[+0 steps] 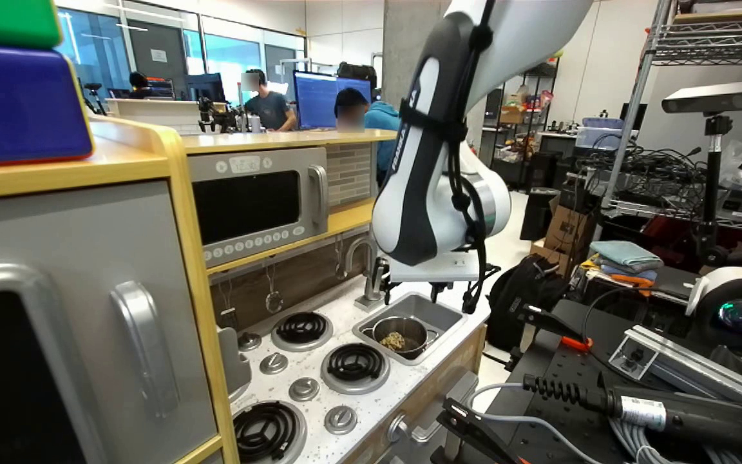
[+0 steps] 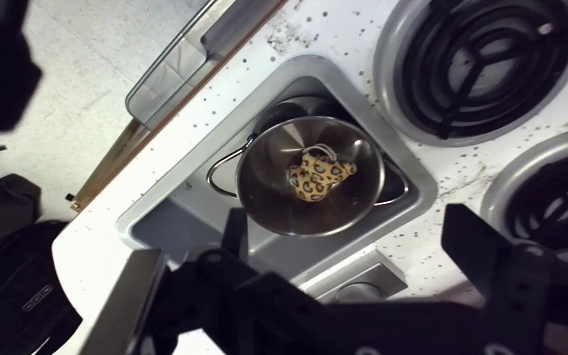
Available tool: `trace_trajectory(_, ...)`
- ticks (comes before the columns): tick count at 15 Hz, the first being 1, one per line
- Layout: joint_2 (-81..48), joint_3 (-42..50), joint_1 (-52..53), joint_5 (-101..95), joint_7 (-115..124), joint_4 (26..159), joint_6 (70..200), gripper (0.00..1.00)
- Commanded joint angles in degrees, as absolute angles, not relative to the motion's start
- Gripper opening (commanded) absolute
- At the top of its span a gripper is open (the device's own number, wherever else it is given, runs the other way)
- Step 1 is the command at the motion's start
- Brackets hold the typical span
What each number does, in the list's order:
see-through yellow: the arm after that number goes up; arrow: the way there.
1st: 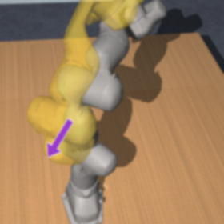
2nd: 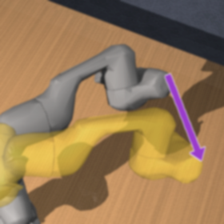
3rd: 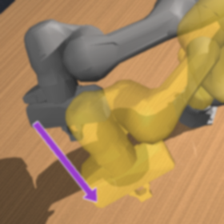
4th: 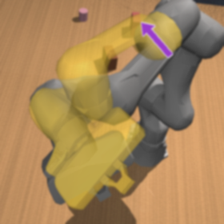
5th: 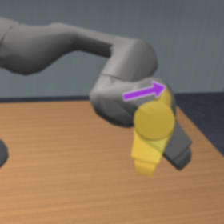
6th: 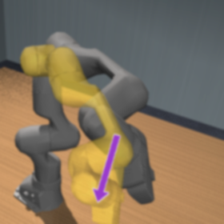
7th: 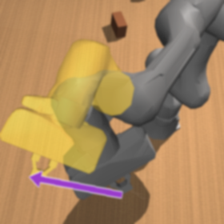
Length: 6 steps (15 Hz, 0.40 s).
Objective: Remove the object from the stove and put it in the pot
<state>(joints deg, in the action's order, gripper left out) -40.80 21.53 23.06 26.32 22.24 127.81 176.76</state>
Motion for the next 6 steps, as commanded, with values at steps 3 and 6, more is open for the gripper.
trace_trajectory(3,-32.68,17.79,16.69,20.67,23.38,131.81,174.82,1.00)
trace_trajectory(6,-33.18,17.35,16.27,20.12,23.71,131.80,174.92,1.00)
